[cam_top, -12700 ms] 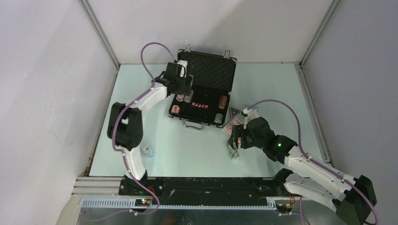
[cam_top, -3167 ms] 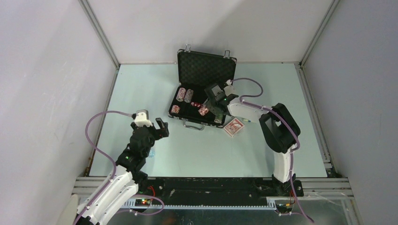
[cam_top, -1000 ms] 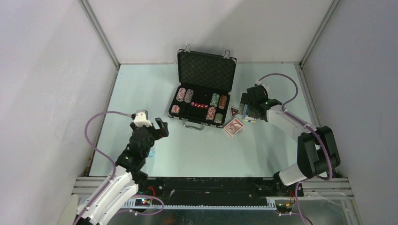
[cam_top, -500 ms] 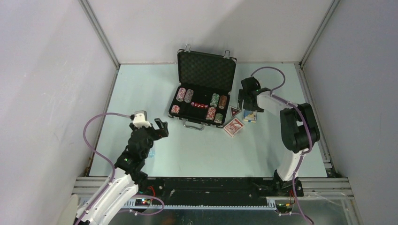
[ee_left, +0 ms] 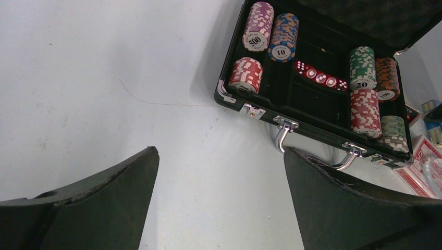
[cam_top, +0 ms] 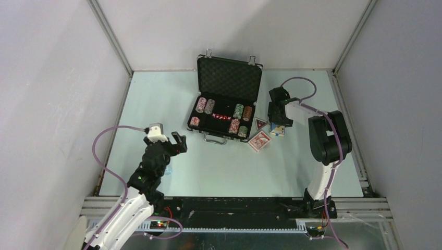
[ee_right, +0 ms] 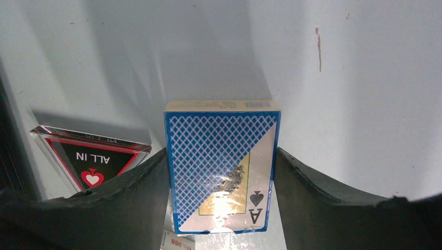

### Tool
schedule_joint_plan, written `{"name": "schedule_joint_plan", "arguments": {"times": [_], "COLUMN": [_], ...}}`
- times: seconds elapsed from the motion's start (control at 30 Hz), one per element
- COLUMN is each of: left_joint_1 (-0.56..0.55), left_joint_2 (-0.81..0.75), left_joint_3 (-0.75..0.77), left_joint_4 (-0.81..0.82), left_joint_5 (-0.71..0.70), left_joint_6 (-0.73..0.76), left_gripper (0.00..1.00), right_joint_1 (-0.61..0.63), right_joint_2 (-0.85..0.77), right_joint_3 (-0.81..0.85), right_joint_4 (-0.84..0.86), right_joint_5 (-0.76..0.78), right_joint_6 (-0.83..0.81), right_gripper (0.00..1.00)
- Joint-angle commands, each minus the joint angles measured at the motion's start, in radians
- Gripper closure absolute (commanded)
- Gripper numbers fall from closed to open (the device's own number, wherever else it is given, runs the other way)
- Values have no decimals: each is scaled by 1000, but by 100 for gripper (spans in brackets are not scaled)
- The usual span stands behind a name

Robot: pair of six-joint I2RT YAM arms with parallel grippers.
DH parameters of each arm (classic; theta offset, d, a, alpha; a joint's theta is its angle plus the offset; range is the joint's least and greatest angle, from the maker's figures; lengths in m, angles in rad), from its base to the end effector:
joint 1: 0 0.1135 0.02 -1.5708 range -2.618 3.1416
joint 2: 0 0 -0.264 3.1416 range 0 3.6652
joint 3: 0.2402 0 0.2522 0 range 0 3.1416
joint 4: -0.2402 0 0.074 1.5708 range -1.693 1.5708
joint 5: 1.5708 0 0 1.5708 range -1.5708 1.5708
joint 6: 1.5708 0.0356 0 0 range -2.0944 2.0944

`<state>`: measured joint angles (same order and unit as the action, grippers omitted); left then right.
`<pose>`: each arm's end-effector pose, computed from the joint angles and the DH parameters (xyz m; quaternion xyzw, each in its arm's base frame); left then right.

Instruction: Pack up texas hold em set

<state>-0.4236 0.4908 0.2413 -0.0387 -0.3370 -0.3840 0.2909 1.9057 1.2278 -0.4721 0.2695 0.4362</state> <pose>0.1348 -0.0478 0.2050 -0.0847 0.7918 -0.1082 0.5951 0.3662 0.0997 0.1571 0.0983 0.9645 -0.0492 0.2402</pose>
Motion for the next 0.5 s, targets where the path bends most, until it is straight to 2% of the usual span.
{"name": "schedule_joint_plan", "arguments": {"times": [0.0,0.23,0.47], "left_joint_1": [-3,-3,-3], "left_joint_2": [1,4,8], "left_joint_3": [1,2,3], "left_joint_4": [23,25,24], "left_joint_5": [-6,-5,-8], "left_joint_6": [9,8,8], "left_gripper": [3,3,3], "right_joint_1": [1,37,123], "right_joint_2": [-39,-225,-355], "right_joint_3": [38,33,6], "right_joint_4": [-24,-15,129], "right_joint_5": [-1,-1,-101], "right_joint_6": [11,105,394], "right_gripper": [42,43,47]}}
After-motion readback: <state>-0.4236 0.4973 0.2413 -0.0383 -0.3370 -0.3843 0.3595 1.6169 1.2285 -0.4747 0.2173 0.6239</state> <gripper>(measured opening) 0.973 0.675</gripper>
